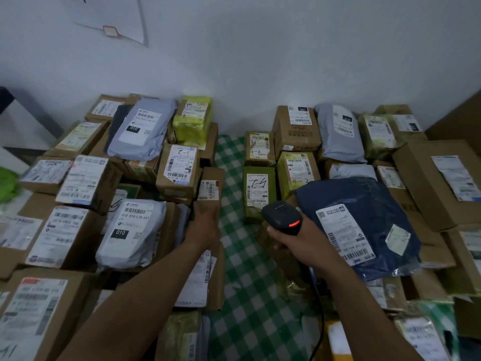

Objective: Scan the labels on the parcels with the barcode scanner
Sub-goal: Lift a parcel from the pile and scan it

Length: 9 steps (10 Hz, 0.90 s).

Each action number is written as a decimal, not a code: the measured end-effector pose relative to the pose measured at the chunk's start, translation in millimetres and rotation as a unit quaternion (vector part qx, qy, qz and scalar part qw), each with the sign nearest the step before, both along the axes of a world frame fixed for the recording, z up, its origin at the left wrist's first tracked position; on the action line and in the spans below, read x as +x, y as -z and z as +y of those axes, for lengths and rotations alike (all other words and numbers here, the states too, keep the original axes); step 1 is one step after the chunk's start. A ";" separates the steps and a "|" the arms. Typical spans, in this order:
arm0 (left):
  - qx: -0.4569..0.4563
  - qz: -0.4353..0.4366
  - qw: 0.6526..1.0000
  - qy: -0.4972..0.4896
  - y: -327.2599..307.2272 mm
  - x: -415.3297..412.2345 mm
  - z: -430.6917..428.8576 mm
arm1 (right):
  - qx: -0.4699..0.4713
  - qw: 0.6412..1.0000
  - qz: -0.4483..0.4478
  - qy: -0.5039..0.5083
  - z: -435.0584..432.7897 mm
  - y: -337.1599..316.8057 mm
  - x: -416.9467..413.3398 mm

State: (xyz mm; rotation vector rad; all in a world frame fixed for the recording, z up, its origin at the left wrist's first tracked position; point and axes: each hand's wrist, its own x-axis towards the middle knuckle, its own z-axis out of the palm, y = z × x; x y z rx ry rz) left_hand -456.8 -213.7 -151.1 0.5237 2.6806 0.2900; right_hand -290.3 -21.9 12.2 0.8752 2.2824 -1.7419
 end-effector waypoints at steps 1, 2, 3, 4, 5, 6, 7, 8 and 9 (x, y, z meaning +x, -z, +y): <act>-0.012 -0.011 1.000 -0.020 -9.5 5.0 -1.7 | 0.004 1.000 -0.005 -0.005 0.8 1.0 -0.2; -0.061 0.017 0.998 0.013 -13.9 4.6 -4.3 | 0.005 1.000 -0.004 -0.009 0.4 -0.3 0.0; 0.002 0.068 0.998 0.006 -24.2 6.3 -0.2 | 0.003 1.000 0.003 0.000 2.0 1.3 3.9; 0.211 -0.058 0.975 -0.042 -58.0 34.0 20.6 | -0.003 0.999 0.013 0.040 6.2 1.8 9.8; 0.308 -0.301 0.900 -0.067 -78.8 66.2 38.6 | -0.009 0.997 0.015 0.074 12.1 1.3 14.1; 0.397 -0.386 0.822 -0.134 -82.8 80.1 46.9 | 0.003 0.997 0.017 0.078 15.5 0.3 17.1; 0.434 -0.414 0.789 -0.136 -82.2 76.3 59.4 | 0.011 0.997 0.014 0.074 16.3 0.4 20.1; 0.376 -0.440 0.815 -0.036 -79.5 70.6 74.6 | 0.010 0.997 0.005 0.070 16.6 4.0 18.7; 0.353 -0.431 0.830 -0.017 -72.6 60.1 86.4 | 0.016 0.997 0.004 0.072 17.8 7.6 13.7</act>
